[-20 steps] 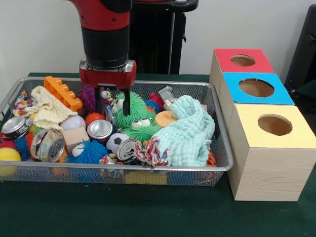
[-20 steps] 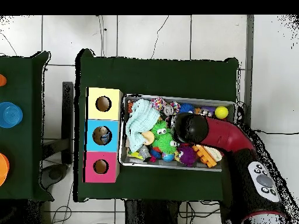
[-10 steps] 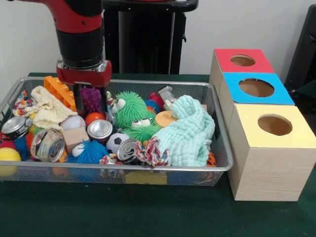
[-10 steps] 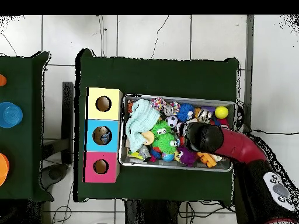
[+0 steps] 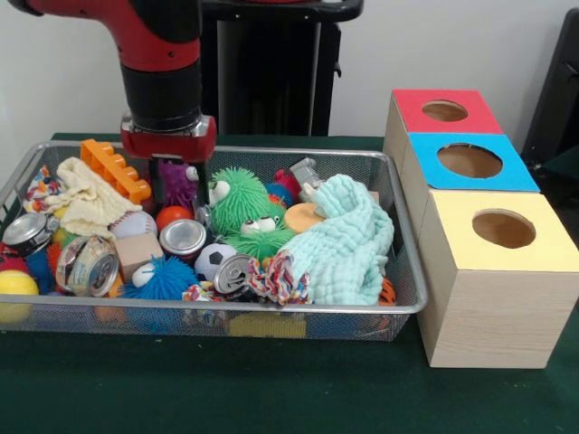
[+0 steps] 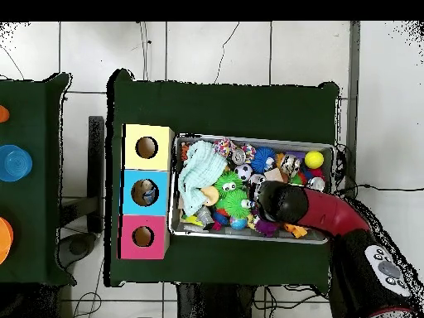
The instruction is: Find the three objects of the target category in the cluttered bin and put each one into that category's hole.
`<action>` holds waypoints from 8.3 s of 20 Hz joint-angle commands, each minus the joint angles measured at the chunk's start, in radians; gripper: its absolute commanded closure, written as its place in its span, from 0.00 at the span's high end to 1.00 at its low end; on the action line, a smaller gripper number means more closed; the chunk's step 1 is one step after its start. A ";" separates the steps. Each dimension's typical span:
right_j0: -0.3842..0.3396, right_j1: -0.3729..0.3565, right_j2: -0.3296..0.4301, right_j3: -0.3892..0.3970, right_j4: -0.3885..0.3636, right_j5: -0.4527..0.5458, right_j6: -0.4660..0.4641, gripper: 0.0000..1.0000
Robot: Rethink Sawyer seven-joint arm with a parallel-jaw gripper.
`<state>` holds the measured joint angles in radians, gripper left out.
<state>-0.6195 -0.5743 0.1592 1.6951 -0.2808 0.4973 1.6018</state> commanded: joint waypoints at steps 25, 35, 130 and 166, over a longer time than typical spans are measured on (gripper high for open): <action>0.098 0.114 -0.136 0.028 0.048 -0.215 0.205 1.00; 0.100 0.203 -0.104 -0.011 0.040 -0.259 0.166 1.00; 0.170 0.213 0.039 0.023 0.270 -0.412 0.337 1.00; 0.354 0.130 -0.163 0.026 0.494 -0.352 0.349 0.00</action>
<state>-0.3383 -0.4133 -0.0401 1.7074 0.1466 0.0750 1.7167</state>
